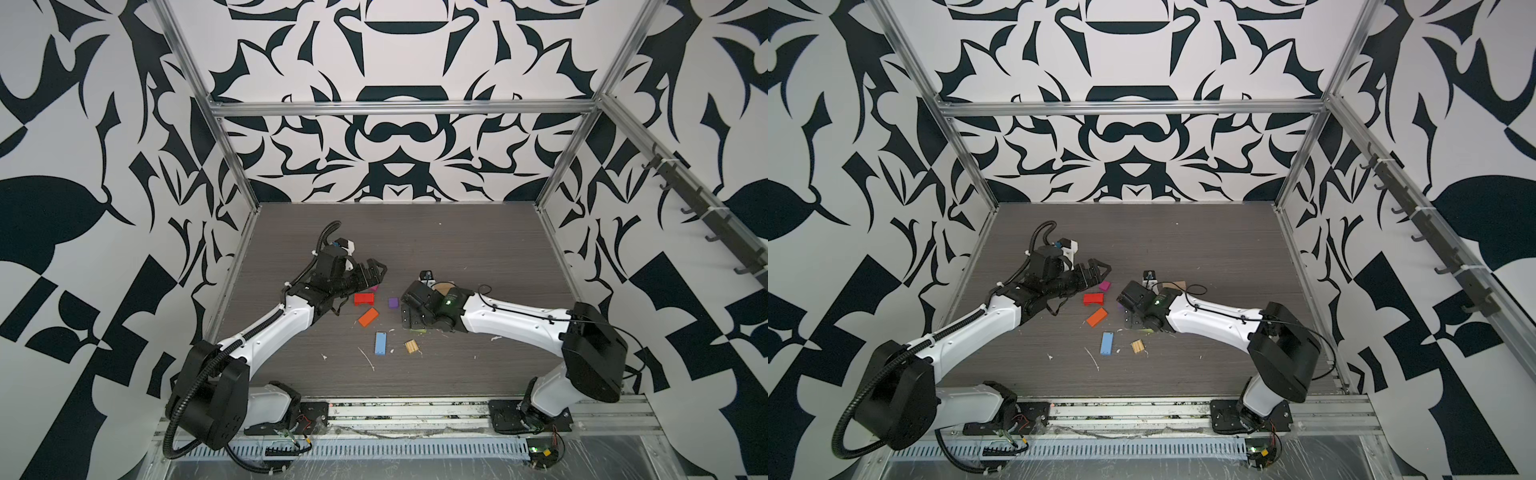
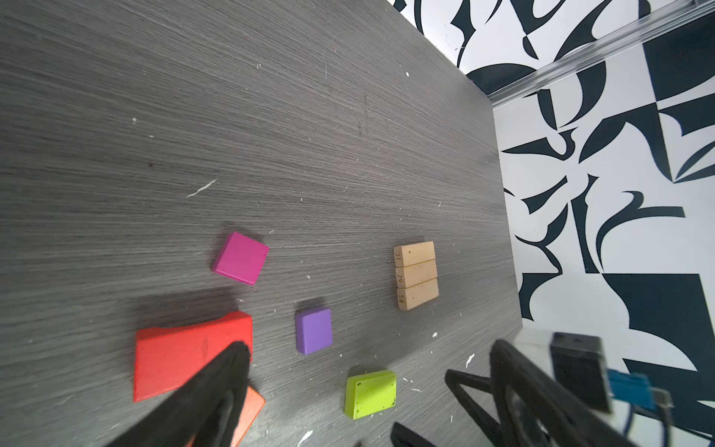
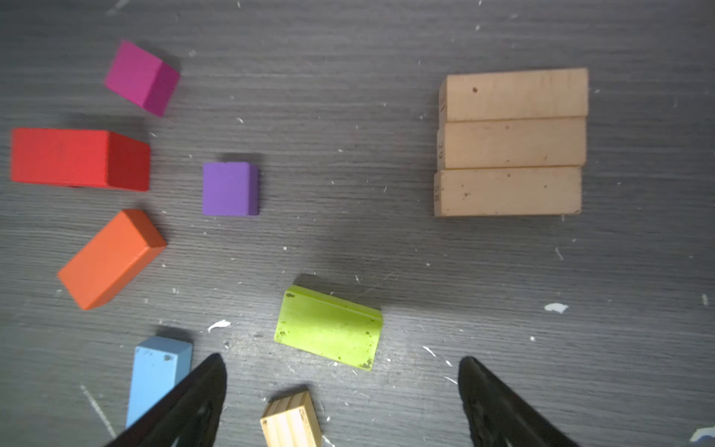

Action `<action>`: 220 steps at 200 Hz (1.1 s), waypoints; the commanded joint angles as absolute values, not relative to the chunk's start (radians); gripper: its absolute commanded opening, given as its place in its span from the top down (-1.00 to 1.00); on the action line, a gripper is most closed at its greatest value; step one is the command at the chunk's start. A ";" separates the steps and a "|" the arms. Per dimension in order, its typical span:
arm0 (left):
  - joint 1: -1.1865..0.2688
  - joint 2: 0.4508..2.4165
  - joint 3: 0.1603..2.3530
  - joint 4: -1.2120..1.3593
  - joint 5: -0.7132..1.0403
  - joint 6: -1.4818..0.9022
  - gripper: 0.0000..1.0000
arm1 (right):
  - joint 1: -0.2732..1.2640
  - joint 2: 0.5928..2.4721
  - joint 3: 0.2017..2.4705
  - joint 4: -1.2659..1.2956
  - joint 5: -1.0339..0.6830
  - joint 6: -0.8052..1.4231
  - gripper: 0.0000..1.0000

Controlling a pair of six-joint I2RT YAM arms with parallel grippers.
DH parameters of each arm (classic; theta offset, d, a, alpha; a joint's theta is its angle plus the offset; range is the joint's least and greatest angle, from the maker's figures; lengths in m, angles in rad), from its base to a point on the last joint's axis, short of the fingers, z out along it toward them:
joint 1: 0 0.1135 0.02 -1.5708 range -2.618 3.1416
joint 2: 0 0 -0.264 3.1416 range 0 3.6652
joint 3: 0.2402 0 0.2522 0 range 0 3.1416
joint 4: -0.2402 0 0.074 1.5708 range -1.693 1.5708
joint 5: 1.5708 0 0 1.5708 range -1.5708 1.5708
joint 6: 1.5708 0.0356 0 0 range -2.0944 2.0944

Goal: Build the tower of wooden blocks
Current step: 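Move the right gripper over the lime block and close on it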

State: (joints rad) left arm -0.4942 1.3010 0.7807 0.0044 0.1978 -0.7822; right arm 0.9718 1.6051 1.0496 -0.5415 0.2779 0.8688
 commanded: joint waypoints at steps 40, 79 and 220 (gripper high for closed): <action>-0.497 1.282 0.776 0.013 0.193 -0.790 -0.99 | 1.008 1.732 1.163 -0.535 0.277 0.885 -0.99; -0.497 1.243 0.782 -0.018 0.187 -0.781 -0.99 | 1.011 1.809 1.232 -0.584 0.290 0.885 -0.98; -0.497 1.258 0.769 0.001 0.194 -0.785 -0.99 | 1.018 1.809 1.144 -0.560 0.326 1.055 -0.95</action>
State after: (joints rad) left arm -0.4942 1.2587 0.7803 -0.0040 0.1982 -0.7853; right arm 1.0103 1.7985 1.1416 -0.5735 0.3351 1.0080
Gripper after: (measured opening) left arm 0.995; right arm 0.978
